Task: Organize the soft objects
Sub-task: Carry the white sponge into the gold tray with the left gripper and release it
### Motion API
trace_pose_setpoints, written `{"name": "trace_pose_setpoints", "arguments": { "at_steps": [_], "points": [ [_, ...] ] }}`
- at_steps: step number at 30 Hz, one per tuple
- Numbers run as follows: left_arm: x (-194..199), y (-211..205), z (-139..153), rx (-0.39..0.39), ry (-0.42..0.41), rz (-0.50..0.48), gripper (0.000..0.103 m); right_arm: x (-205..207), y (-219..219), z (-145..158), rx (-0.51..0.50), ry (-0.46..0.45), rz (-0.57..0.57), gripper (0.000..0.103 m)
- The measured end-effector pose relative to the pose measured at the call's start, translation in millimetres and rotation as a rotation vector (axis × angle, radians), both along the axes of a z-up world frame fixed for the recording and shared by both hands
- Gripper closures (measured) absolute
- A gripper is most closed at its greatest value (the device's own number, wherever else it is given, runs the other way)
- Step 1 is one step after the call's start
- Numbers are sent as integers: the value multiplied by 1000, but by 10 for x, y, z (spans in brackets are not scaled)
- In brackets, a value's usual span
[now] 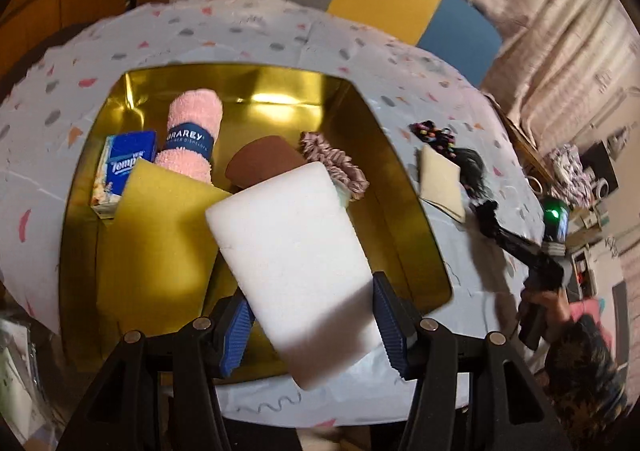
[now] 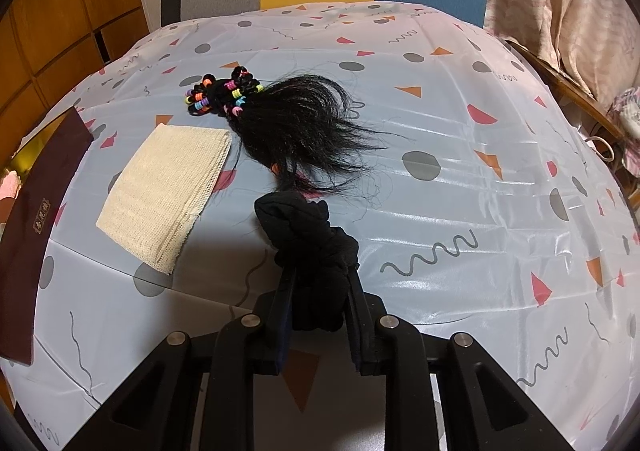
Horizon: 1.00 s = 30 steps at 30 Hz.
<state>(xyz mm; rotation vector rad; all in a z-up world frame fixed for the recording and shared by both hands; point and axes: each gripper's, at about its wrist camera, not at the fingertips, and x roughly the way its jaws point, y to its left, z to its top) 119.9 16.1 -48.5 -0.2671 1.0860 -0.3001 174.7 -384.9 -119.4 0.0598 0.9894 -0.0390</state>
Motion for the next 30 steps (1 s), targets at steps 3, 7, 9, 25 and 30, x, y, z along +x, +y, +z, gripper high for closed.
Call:
{"name": "trace_pose_setpoints", "arguments": {
  "at_steps": [3,7,9,25,30],
  "points": [
    [163,39,-135,13,54,23,47,4,3,-1,-3,1,2,80],
    [335,-24,-235,61,46,5,47,2,10,-1,-9,2,3,80],
    [400,-73,-246,84,23,-3,46,3,10,-3,-11,2,4,80],
    [259,-150,-84,151,-42,-35,29,1,-4,1,-8,4,5,80],
    [97,-72,-113,184,-36,-12,24,9,-16,6,2,6,3,80]
  ]
}}
